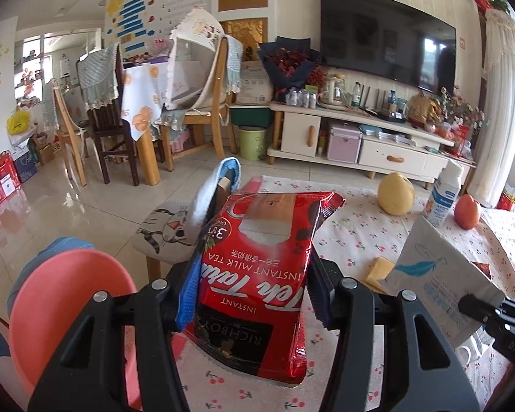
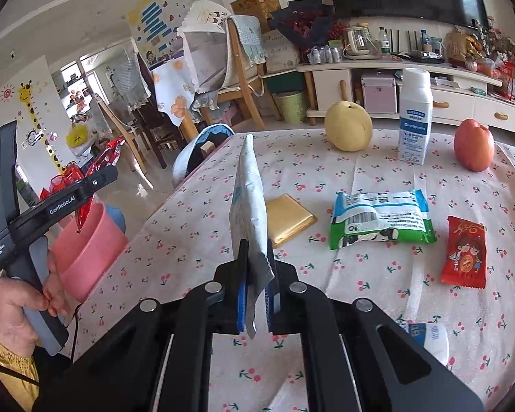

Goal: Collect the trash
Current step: 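Carry the Teh Tarik bag and white pouch over the pink bucket and open both grippers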

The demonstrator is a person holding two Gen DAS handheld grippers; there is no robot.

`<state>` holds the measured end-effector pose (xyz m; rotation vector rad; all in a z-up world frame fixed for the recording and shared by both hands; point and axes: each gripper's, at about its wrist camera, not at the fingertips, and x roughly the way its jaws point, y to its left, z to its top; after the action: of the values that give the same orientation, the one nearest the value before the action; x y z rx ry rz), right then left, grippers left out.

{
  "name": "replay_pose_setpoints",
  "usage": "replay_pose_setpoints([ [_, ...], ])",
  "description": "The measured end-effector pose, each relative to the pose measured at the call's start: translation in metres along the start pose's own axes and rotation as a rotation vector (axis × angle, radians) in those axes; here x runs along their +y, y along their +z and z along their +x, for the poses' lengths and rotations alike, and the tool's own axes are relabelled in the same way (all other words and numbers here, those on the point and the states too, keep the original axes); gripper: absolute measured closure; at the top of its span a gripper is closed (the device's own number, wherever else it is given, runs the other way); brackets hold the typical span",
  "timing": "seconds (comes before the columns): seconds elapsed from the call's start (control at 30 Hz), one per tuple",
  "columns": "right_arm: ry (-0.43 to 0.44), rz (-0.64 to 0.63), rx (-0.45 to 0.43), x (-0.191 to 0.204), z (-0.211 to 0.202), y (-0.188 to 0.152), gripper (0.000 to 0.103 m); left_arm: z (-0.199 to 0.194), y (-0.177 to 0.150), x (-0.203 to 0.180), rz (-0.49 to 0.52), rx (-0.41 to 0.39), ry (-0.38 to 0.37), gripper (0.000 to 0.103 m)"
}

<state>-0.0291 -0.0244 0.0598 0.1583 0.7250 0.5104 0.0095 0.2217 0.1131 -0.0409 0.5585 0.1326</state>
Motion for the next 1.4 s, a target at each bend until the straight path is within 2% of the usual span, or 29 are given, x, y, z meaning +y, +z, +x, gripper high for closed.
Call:
replay_pose_setpoints([
  [0.23, 0.070, 0.013, -0.006, 0.032, 0.006, 0.011, 0.094, -0.004, 0.004, 0.025, -0.052, -0.020, 0.051, 0.048],
  [0.6, 0.203, -0.044, 0.017, 0.115, 0.037, 0.033, 0.094, -0.009, 0.009, 0.087, -0.190, -0.045, 0.171, 0.048],
  [0.77, 0.253, -0.071, 0.048, 0.154, 0.061, 0.042, 0.094, -0.006, 0.009, 0.121, -0.270, -0.031, 0.222, 0.048],
  [1.03, 0.306, -0.078, 0.102, 0.202, 0.095, 0.041, 0.094, -0.001, 0.007, 0.157, -0.340, -0.008, 0.298, 0.048],
  [1.4, 0.346, -0.077, 0.195, 0.233, 0.136, 0.031, 0.094, 0.006, 0.002, 0.186, -0.404, 0.043, 0.351, 0.047],
])
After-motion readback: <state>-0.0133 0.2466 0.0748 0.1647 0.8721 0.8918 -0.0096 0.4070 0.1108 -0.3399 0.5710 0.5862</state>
